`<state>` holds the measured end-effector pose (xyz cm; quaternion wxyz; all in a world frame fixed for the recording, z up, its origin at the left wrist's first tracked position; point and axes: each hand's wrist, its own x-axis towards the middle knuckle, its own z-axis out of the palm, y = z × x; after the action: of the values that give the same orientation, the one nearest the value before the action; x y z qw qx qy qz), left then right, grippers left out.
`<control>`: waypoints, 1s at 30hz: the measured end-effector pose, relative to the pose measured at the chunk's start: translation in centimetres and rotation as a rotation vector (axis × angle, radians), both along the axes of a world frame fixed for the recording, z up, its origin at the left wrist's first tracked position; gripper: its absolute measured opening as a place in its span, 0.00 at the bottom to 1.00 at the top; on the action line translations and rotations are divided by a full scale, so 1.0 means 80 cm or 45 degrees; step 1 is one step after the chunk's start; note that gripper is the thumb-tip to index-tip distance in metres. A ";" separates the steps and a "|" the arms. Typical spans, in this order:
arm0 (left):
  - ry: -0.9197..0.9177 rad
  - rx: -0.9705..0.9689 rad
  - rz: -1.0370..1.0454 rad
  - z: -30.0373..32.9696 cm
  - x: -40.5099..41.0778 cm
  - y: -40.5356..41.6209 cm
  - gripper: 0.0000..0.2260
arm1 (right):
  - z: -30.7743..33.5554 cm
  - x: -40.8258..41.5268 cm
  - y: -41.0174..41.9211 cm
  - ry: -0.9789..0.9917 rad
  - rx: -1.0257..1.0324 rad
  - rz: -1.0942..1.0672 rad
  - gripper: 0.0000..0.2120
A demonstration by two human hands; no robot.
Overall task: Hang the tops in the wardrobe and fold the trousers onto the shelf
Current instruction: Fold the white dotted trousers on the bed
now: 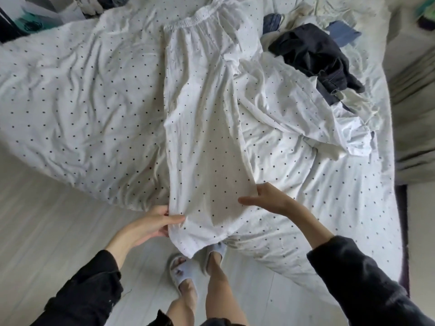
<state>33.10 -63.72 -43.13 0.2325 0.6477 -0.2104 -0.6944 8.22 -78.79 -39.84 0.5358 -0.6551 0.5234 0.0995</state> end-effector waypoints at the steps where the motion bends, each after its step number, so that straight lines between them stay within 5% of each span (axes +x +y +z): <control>1: 0.017 0.013 0.007 -0.006 -0.005 0.007 0.11 | -0.006 -0.003 0.005 0.013 0.005 0.035 0.15; 8: 0.029 0.114 -0.014 -0.047 -0.023 0.037 0.14 | -0.051 -0.032 0.036 0.237 -0.065 0.124 0.23; 15: -0.341 0.336 -0.169 -0.093 -0.045 0.041 0.31 | -0.097 -0.060 0.047 0.461 -0.061 0.270 0.20; 24: -0.400 -0.080 -0.361 -0.068 -0.124 -0.083 0.18 | -0.087 -0.125 -0.032 0.381 -0.281 -0.010 0.22; 30: -0.457 -0.317 -0.047 -0.063 -0.244 -0.210 0.11 | -0.065 -0.225 -0.151 0.435 -0.772 -0.182 0.20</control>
<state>13.54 -80.53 -48.14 0.2569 0.7232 -0.3445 -0.5407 -9.75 -90.91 -45.00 0.2274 -0.7201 0.6555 0.0100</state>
